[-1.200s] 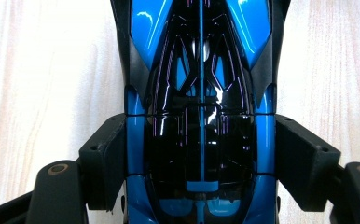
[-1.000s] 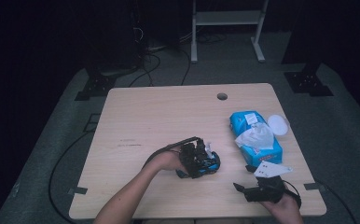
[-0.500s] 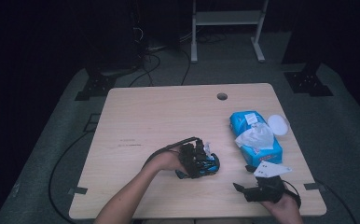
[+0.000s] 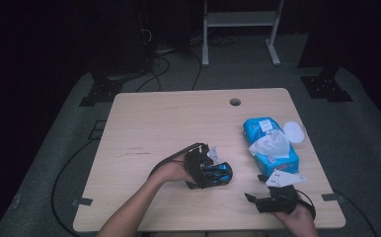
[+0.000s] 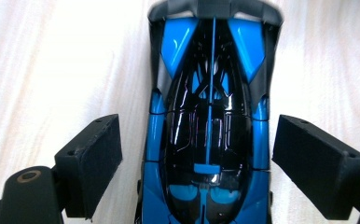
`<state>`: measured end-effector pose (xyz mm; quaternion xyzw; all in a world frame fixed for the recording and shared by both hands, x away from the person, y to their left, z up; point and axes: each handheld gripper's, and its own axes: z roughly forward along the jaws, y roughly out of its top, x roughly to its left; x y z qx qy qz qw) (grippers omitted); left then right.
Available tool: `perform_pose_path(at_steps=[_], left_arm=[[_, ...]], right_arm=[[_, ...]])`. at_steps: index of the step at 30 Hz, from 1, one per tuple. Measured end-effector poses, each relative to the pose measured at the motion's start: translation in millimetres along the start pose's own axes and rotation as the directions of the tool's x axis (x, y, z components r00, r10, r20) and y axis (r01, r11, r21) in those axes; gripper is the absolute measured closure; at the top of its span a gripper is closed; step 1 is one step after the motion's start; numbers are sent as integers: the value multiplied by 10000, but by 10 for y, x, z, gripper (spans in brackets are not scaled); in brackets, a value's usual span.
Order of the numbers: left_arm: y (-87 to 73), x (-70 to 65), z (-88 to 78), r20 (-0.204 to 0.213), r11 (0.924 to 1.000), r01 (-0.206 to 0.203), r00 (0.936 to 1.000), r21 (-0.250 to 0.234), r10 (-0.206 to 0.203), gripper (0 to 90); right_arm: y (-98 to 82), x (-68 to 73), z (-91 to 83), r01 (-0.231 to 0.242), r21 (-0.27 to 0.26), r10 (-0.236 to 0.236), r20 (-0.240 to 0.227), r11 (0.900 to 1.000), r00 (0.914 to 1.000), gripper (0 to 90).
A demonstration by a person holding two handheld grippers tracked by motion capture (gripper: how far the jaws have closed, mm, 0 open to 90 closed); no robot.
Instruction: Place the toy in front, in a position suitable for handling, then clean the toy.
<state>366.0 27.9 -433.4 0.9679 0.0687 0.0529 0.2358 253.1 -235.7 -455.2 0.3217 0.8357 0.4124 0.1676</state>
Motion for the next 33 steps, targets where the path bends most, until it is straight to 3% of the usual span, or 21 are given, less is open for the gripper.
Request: perform_pose_path(at_steps=[1, 4, 10, 15, 22, 25, 26, 27, 30, 32, 33], left_arm=[[0, 0, 0, 0, 10000, 0, 10000, 0, 0, 137], [-62, -16, -101, -144, 9981, 202, 9997, -590, -211, 123], [-168, -29, -197, -417, 9942, 407, 9981, -996, -451, 101], [-309, -77, -296, -516, 9784, 759, 9948, -1922, -873, 94], [-541, -128, -370, -864, 9635, 963, 9889, -2499, -1212, 83], [-626, -157, -408, -994, 9504, 1132, 9841, -2898, -1475, 81], [-626, -157, -408, -994, 9504, 1132, 9841, -2898, -1475, 81], [-651, -162, -430, -1024, 9413, 1194, 9820, -3158, -1589, 81], [-661, -164, -450, -1140, 9416, 1110, 9814, -3179, -1542, 81], [-667, -168, -467, -1215, 9384, 1094, 9801, -3278, -1567, 81], [-671, -172, -475, -1184, 9334, 1113, 9800, -3413, -1601, 81]], right_arm=[[0, 0, 0, 0, 0, 0, 0, 10000, 10000, 203], [16, 10, 19, 23, 84, -22, -21, 10000, 10000, 215], [32, 1, 11, -1, -6, 1, -62, 10000, 10000, 217], [72, -45, -29, -52, -53, 52, -53, 10000, 10000, 220], [183, -185, -158, -27, -392, 43, 387, 9992, 9992, 228], [273, -286, -194, -99, -576, 128, 513, 9983, 9986, 228], [295, -311, -197, -125, -590, 156, 533, 9982, 9985, 228], [321, -335, -199, -144, -620, 180, 579, 9980, 9982, 228], [382, -398, -201, -92, -703, 139, 664, 9975, 9977, 228], [435, -434, -203, -49, -707, 105, 800, 9975, 9967, 227], [488, -484, -207, -48, -808, 124, 938, 9967, 9955, 227]])
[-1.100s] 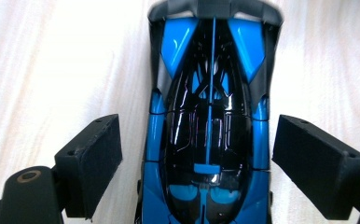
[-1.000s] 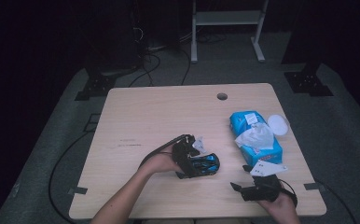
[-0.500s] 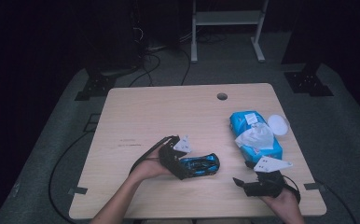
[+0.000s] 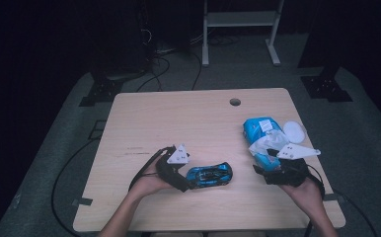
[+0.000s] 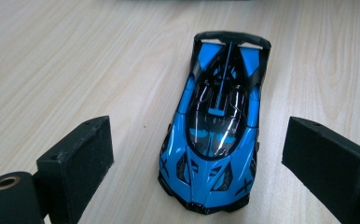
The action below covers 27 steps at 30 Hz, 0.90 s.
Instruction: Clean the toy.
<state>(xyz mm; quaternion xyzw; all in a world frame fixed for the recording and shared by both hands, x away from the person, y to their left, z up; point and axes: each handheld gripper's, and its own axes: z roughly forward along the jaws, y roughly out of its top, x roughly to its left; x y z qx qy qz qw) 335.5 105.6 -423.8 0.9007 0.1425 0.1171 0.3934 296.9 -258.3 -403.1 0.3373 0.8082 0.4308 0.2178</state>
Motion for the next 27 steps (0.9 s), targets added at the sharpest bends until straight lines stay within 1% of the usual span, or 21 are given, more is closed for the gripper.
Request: perform_pose_path(at_steps=[1, 2, 5, 6, 7, 9, 10, 11, 12, 13, 14, 17, 18, 19, 20, 22, 23, 24, 25, 26, 27], left_arm=[[-2, -2, -6, -47, 10000, -37, 10000, -60, 37, 81], [-8, -5, -10, -59, 9998, -52, 10000, -180, 50, 81], [-13, -5, -10, -111, 9998, -80, 9999, -182, 78, 72], [-17, -4, -9, -113, 9997, -49, 9999, -232, 46, 72], [-22, -7, -3, -114, 9995, -29, 9999, -327, 25, 72], [-23, -21, 10, -164, 9995, -93, 9998, -317, 88, 64], [-23, -21, 10, -164, 9995, -93, 9998, -317, 88, 60], [-26, -29, 19, -191, 9993, -225, 9996, -301, 220, 60], [-33, -39, 30, -202, 9992, -293, 9994, -276, 287, 60], [-33, -39, 30, -202, 9992, -293, 9994, -276, 287, 60], [-37, -42, 34, -211, 9993, -254, 9995, -276, 248, 60], [-44, -44, 26, -328, 9991, -182, 9993, -373, 169, 60], [-51, -41, 14, -395, 9988, -136, 9992, -460, 118, 60], [-51, -41, 14, -395, 9988, -136, 9992, -460, 118, 60], [-61, -37, 15, -442, 9984, -74, 9990, -558, 50, 60], [-71, -33, 27, -404, 9984, -12, 9992, -557, -10, 60], [-71, -33, 27, -404, 9984, -12, 9992, -557, -10, 60], [-84, -29, 40, -427, 9988, -33, 9991, -480, 12, 60], [-84, -29, 40, -427, 9988, -33, 9991, -480, 12, 60], [-91, -27, 43, -413, 9990, -16, 9991, -445, -2, 60], [-100, -25, 47, -416, 9989, -1, 9991, -470, -18, 60]], right_arm=[[0, 0, 0, 0, 0, 0, 0, 10000, 10000, 227], [47, -50, 13, -4, -67, 5, 147, 10000, 9999, 228], [105, -116, 40, -16, -90, 19, 321, 10000, 9995, 227], [105, -116, 40, -16, -90, 19, 321, 10000, 9995, 227], [150, -170, 64, -58, -50, 61, 490, 10000, 9988, 228], [194, -221, 78, -87, 5, 86, 640, 10000, 9979, 228], [194, -221, 78, -87, 5, 86, 640, 10000, 9979, 228], [213, -252, 82, -100, 14, 99, 716, 9999, 9974, 228], [236, -317, 95, -261, -1, 260, 844, 9997, 9961, 228], [236, -317, 95, -261, -1, 260, 844, 9997, 9961, 228], [247, -374, 123, -352, 142, 335, 1095, 9993, 9934, 228], [240, -417, 155, -421, 243, 388, 1253, 9988, 9914, 228], [221, -456, 189, -507, 415, 444, 1408, 9979, 9890, 228], [221, -456, 189, -507, 415, 444, 1408, 9979, 9890, 228], [193, -496, 227, -627, 568, 535, 1510, 9964, 9871, 240], [161, -539, 271, -783, 703, 655, 1690, 9945, 9834, 242], [161, -539, 271, -783, 703, 655, 1690, 9945, 9834, 242], [126, -581, 318, -980, 828, 822, 1771, 9917, 9808, 271], [126, -581, 318, -980, 828, 822, 1771, 9917, 9808, 271], [83, -616, 358, -1158, 943, 950, 2008, 9888, 9750, 310], [83, -616, 358, -1158, 943, 950, 2008, 9888, 9750, 310]])
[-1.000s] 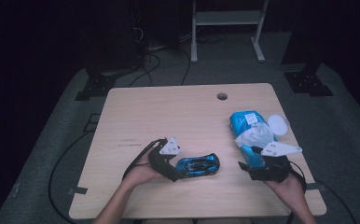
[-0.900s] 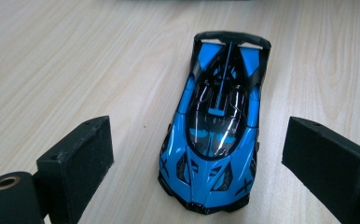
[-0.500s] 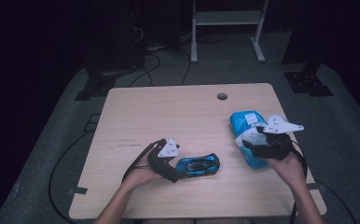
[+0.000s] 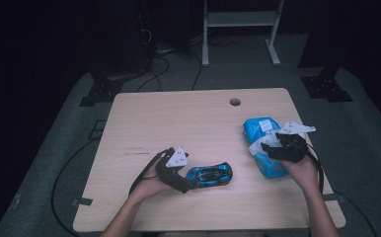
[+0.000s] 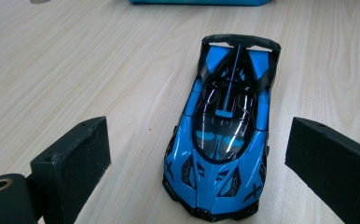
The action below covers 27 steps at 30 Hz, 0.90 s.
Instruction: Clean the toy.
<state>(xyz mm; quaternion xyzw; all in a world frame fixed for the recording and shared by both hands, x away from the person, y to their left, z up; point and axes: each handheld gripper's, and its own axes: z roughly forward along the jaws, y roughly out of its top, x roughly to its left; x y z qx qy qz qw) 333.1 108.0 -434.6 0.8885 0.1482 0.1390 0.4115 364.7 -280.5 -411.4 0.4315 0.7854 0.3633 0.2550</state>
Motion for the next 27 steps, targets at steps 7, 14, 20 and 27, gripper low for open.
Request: perform_pose_path(at_steps=[7, 14, 20, 27], left_arm=[[-33, 21, 9, -10, 10000, 77, 10000, 62, -77, 60], [-46, 7, 15, 1, 10000, 39, 10000, 58, -39, 60], [-68, 14, 29, 42, 9999, 171, 9998, 24, -171, 60], [-74, 30, 27, 39, 9998, 205, 9998, 33, -205, 60]], right_arm=[[-173, -93, 55, -722, 111, 724, -118, 9973, 9973, 640], [-229, -99, 1, -837, -178, 831, -310, 9963, 9961, 825], [-193, -87, -92, -685, -445, 667, -406, 9967, 9969, 870], [-95, -9, -297, -413, -1051, 341, -686, 9936, 9971, 874]])
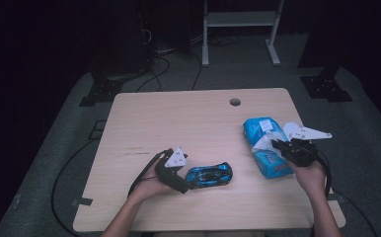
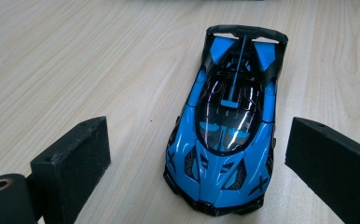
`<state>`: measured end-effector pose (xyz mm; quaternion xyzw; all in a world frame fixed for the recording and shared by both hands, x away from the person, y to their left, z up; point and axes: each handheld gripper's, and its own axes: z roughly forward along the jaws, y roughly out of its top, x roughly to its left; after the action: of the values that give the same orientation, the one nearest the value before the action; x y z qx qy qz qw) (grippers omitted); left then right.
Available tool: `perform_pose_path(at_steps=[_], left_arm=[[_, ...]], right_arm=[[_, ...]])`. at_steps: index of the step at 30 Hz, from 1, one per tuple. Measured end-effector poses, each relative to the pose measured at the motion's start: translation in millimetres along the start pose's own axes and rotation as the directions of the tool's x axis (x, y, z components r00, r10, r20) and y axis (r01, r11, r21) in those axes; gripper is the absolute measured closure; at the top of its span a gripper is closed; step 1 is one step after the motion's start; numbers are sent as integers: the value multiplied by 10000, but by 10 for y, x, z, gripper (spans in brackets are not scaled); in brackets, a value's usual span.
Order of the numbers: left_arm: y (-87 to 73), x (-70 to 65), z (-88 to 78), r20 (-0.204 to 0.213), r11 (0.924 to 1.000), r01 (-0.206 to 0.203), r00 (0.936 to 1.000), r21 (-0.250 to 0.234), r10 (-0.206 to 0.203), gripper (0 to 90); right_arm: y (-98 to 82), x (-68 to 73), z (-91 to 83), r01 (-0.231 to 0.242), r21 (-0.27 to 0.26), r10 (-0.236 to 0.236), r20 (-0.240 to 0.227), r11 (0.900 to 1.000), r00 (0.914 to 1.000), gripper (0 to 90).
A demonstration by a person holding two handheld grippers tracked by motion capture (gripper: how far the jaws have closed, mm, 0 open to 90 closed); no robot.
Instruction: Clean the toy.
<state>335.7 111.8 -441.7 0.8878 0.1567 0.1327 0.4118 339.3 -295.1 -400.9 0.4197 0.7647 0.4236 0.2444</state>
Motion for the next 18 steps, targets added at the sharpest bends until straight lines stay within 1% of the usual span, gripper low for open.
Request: perform_pose_path(at_steps=[1, 2, 4, 5, 6, 8, 9, 10, 11, 12, 13, 14, 15, 17, 18], left_arm=[[0, 0, -1, 4, 10000, 5, 10000, 3, -5, 60], [-2, -6, 1, 13, 10000, 11, 10000, -5, -11, 60], [-5, -13, 6, 16, 10000, -7, 10000, 20, 7, 60], [-5, -13, 6, 16, 10000, -7, 10000, 20, 7, 60], [-9, -12, 6, 15, 10000, -28, 10000, 32, 28, 59], [-13, -5, 4, 12, 10000, -20, 10000, 35, 20, 59], [-13, -5, 4, 12, 10000, -20, 10000, 35, 20, 60], [-18, -3, 3, 19, 10000, 15, 10000, 59, -15, 60], [-18, -3, 3, 19, 10000, 15, 10000, 59, -15, 60], [-24, -3, 3, 29, 10000, 13, 10000, 69, -14, 60], [-24, -3, 3, 29, 10000, 13, 10000, 69, -14, 60], [-26, -2, -1, 12, 10000, 13, 10000, 91, -13, 60], [-26, -2, -1, 12, 10000, 13, 10000, 91, -13, 60], [-25, 3, -9, 15, 10000, -7, 10000, 89, 7, 59], [-28, 1, -8, 36, 10000, -9, 10000, 97, 8, 60]], right_arm=[[22, 25, -33, 27, -115, -28, -82, 9999, 10000, 874], [69, 87, -97, 201, -281, -205, -166, 9994, 9997, 874], [116, 163, -152, 429, -409, -441, -290, 9982, 9986, 874], [116, 163, -152, 429, -409, -441, -290, 9982, 9986, 874], [162, 257, -214, 800, -469, -817, -371, 9957, 9960, 874], [192, 324, -262, 1002, -654, -1035, -503, 9928, 9934, 876], [192, 324, -262, 1002, -654, -1035, -503, 9928, 9934, 876], [227, 389, -316, 1107, -866, -1168, -683, 9901, 9908, 877], [227, 389, -316, 1107, -866, -1168, -683, 9901, 9908, 877], [271, 440, -377, 1044, -1265, -1180, -1052, 9865, 9874, 877], [271, 440, -377, 1044, -1265, -1180, -1052, 9865, 9874, 877], [321, 509, -438, 1098, -1508, -1302, -1327, 9824, 9826, 878], [321, 509, -438, 1098, -1508, -1302, -1327, 9824, 9826, 878], [360, 599, -490, 1165, -1739, -1457, -1659, 9779, 9753, 877], [387, 700, -524, 1184, -1896, -1575, -2063, 9747, 9657, 877]])
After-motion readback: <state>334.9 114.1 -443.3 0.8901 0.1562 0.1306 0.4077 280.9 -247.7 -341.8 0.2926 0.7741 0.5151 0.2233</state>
